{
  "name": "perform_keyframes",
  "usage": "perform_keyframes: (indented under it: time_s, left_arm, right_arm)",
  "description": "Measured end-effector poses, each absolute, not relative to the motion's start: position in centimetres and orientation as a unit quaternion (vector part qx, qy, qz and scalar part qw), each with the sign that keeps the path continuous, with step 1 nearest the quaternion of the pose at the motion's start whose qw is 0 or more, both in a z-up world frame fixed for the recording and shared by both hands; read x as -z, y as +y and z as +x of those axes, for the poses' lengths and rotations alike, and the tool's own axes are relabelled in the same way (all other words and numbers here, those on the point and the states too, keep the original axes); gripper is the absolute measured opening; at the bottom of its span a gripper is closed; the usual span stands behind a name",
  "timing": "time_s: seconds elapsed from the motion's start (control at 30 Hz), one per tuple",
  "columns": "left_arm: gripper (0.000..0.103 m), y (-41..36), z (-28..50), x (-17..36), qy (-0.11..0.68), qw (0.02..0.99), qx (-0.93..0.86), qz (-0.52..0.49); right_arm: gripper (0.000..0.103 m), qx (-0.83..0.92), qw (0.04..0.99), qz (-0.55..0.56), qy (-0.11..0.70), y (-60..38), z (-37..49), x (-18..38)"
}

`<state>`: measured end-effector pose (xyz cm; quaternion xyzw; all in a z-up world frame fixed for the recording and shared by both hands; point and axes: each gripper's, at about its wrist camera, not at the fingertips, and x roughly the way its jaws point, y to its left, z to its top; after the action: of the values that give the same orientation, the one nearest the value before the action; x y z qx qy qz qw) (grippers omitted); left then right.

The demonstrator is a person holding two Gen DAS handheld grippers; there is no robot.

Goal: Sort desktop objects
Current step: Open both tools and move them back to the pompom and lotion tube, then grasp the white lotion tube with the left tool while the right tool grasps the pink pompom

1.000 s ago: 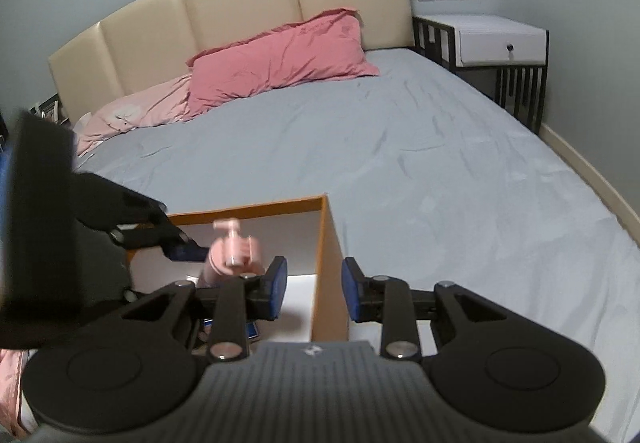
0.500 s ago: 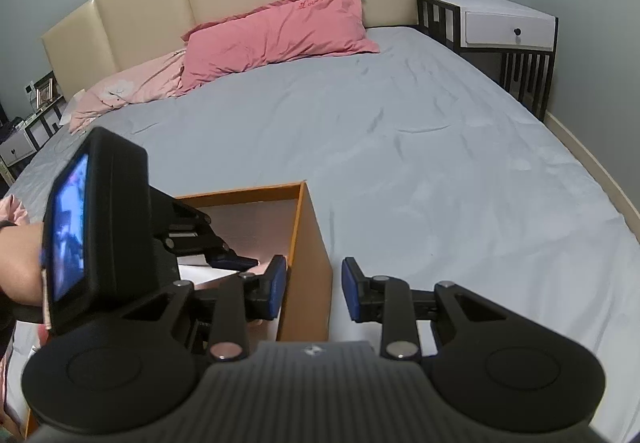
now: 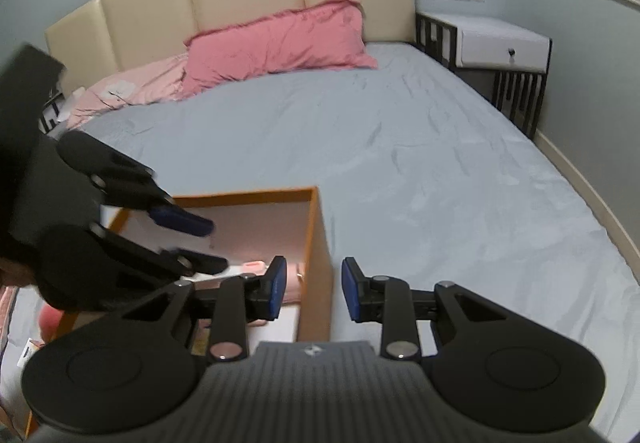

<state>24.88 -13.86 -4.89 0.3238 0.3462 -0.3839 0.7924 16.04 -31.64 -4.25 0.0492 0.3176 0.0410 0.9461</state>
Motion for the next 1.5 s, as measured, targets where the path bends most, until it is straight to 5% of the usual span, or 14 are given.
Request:
perform_keyframes:
  time_s: [0.27,0.57,0.63,0.7,0.87,1.07,1.5]
  left_arm:
    - [0.034,-2.9,19.8,-0.9,0.357,0.846,0.291,0.267]
    - [0.034,8.5,14.5,4.3,0.432,0.841,0.223,0.235]
    - [0.037,9.1,13.9,6.4,0.442,0.827,0.238,0.254]
    - [0.05,9.4,13.3,8.8,0.458,0.806,0.249,0.28]
    - [0.053,8.6,13.4,12.8,0.456,0.779,0.265,0.339]
    - [0.056,7.6,13.2,14.9,0.443,0.737,0.285,0.423]
    - [0.062,8.3,14.6,16.2,0.458,0.731,0.297,0.409]
  right_arm:
    - [0.032,-0.142,0.939,0.017,0.314,-24.2,14.8,1.2]
    - [0.031,-0.291,0.884,-0.046,0.363,-9.9,13.7,2.4]
    - [0.032,-0.294,0.87,-0.063,0.391,-7.5,14.4,3.2]
    - [0.033,-0.288,0.857,-0.097,0.417,-5.6,15.4,4.2]
    - [0.043,-0.295,0.828,-0.156,0.45,-2.2,16.8,7.3]
    - [0.044,-0.306,0.789,-0.22,0.485,1.3,18.6,9.8]
    - [0.057,-0.293,0.739,-0.329,0.51,3.9,22.6,14.6]
